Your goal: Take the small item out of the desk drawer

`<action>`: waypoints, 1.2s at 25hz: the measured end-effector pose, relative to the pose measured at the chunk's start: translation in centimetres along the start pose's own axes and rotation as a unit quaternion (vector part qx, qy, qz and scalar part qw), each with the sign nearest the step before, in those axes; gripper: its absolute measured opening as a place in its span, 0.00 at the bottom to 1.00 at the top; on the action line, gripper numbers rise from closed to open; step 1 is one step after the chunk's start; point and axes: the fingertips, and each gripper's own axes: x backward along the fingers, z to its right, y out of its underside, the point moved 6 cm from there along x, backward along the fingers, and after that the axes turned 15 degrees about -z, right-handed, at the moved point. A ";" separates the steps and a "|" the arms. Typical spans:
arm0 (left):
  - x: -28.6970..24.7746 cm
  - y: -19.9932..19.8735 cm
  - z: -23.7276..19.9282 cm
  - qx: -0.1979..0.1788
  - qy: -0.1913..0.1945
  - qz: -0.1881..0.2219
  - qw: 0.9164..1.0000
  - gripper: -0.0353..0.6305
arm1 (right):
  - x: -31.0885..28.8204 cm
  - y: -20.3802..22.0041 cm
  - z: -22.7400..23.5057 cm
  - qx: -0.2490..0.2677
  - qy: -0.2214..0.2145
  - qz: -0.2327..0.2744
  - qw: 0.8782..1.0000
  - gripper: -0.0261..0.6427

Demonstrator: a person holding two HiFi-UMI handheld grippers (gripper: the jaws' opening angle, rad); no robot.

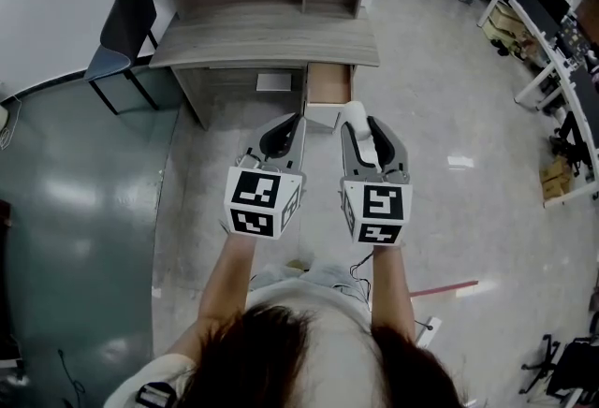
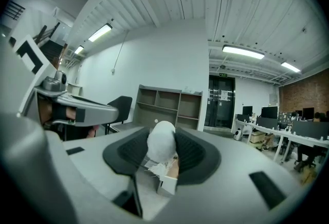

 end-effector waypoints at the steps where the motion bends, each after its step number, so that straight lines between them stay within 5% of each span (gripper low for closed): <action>1: -0.2 -0.3 0.2 -0.001 -0.001 0.002 1.000 0.07 | 0.0 -0.1 0.3 0.000 -0.001 0.003 1.000 0.29; 30: -2.7 -5.4 9.1 -0.012 -0.049 0.031 0.998 0.07 | 4.0 -1.8 10.3 0.016 -0.036 0.070 0.997 0.29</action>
